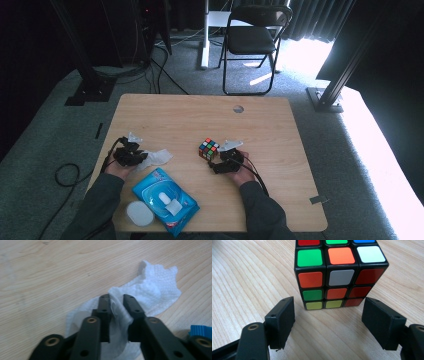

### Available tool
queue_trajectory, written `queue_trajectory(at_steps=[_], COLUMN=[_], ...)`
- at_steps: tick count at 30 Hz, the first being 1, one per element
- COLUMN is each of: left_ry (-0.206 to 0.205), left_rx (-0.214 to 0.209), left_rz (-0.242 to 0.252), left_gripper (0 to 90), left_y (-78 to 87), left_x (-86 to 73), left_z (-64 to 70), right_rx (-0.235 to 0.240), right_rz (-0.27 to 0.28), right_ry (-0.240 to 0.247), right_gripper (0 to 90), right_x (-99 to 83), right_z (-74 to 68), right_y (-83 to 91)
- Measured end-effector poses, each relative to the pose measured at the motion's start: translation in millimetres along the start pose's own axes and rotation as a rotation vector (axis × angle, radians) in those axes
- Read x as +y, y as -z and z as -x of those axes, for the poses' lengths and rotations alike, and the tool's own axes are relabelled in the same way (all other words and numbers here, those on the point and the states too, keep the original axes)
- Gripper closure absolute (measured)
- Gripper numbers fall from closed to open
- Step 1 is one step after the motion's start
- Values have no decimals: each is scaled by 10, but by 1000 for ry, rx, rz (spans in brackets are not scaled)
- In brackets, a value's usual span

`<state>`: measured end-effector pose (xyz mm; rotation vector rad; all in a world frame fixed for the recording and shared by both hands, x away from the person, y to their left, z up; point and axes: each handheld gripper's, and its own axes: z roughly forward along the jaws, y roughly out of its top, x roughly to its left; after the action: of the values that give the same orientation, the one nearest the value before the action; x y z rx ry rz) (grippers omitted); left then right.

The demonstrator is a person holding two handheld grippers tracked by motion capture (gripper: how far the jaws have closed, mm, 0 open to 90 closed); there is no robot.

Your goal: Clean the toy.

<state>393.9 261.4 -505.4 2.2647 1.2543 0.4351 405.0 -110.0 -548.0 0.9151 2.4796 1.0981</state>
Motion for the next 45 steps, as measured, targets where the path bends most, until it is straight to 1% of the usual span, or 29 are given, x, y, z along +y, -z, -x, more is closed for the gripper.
queue_trajectory(at_steps=[1,4,7,11,16,21,25,28,32,34,37,38,41,43,45], left_ry=[4,-3,2,-9,-4,-5,-10,-33,-29,-19,-16,-22,-29,-30,-13], left_rx=[-21,-38,-49,-64,-78,-72,-68,-45,-37,-30,-25,-27,-31,-25,-28], left_rz=[-2,-10,-24,-27,-28,-28,-23,-34,-34,-26,-20,-22,-11,-4,4], left_gripper=[689,565,466,384,291,247,237,264,302,341,436,475,625,729,798], left_y=[-22,-81,-146,-204,-259,-278,-285,-283,-278,-266,-251,-243,-236,-232,-230], left_x=[12,39,65,80,70,78,72,77,82,73,68,69,65,58,47], left_z=[14,51,75,116,137,152,156,174,167,152,138,134,137,133,116], right_rx=[0,0,0,0,0,0,0,0,0,0,0,0,0,0,-1], right_rz=[0,0,0,0,0,0,0,0,0,0,0,0,0,0,-1], right_ry=[0,0,0,0,0,0,0,0,0,0,0,0,0,0,0], right_gripper=[263,263,263,263,263,263,263,263,263,263,263,263,263,263,264], right_x=[0,0,0,0,0,0,0,0,0,0,0,0,0,0,0], right_z=[0,0,0,0,0,0,0,0,0,0,0,0,0,0,-1], right_y=[0,0,0,0,0,0,0,0,0,0,0,0,0,0,0])
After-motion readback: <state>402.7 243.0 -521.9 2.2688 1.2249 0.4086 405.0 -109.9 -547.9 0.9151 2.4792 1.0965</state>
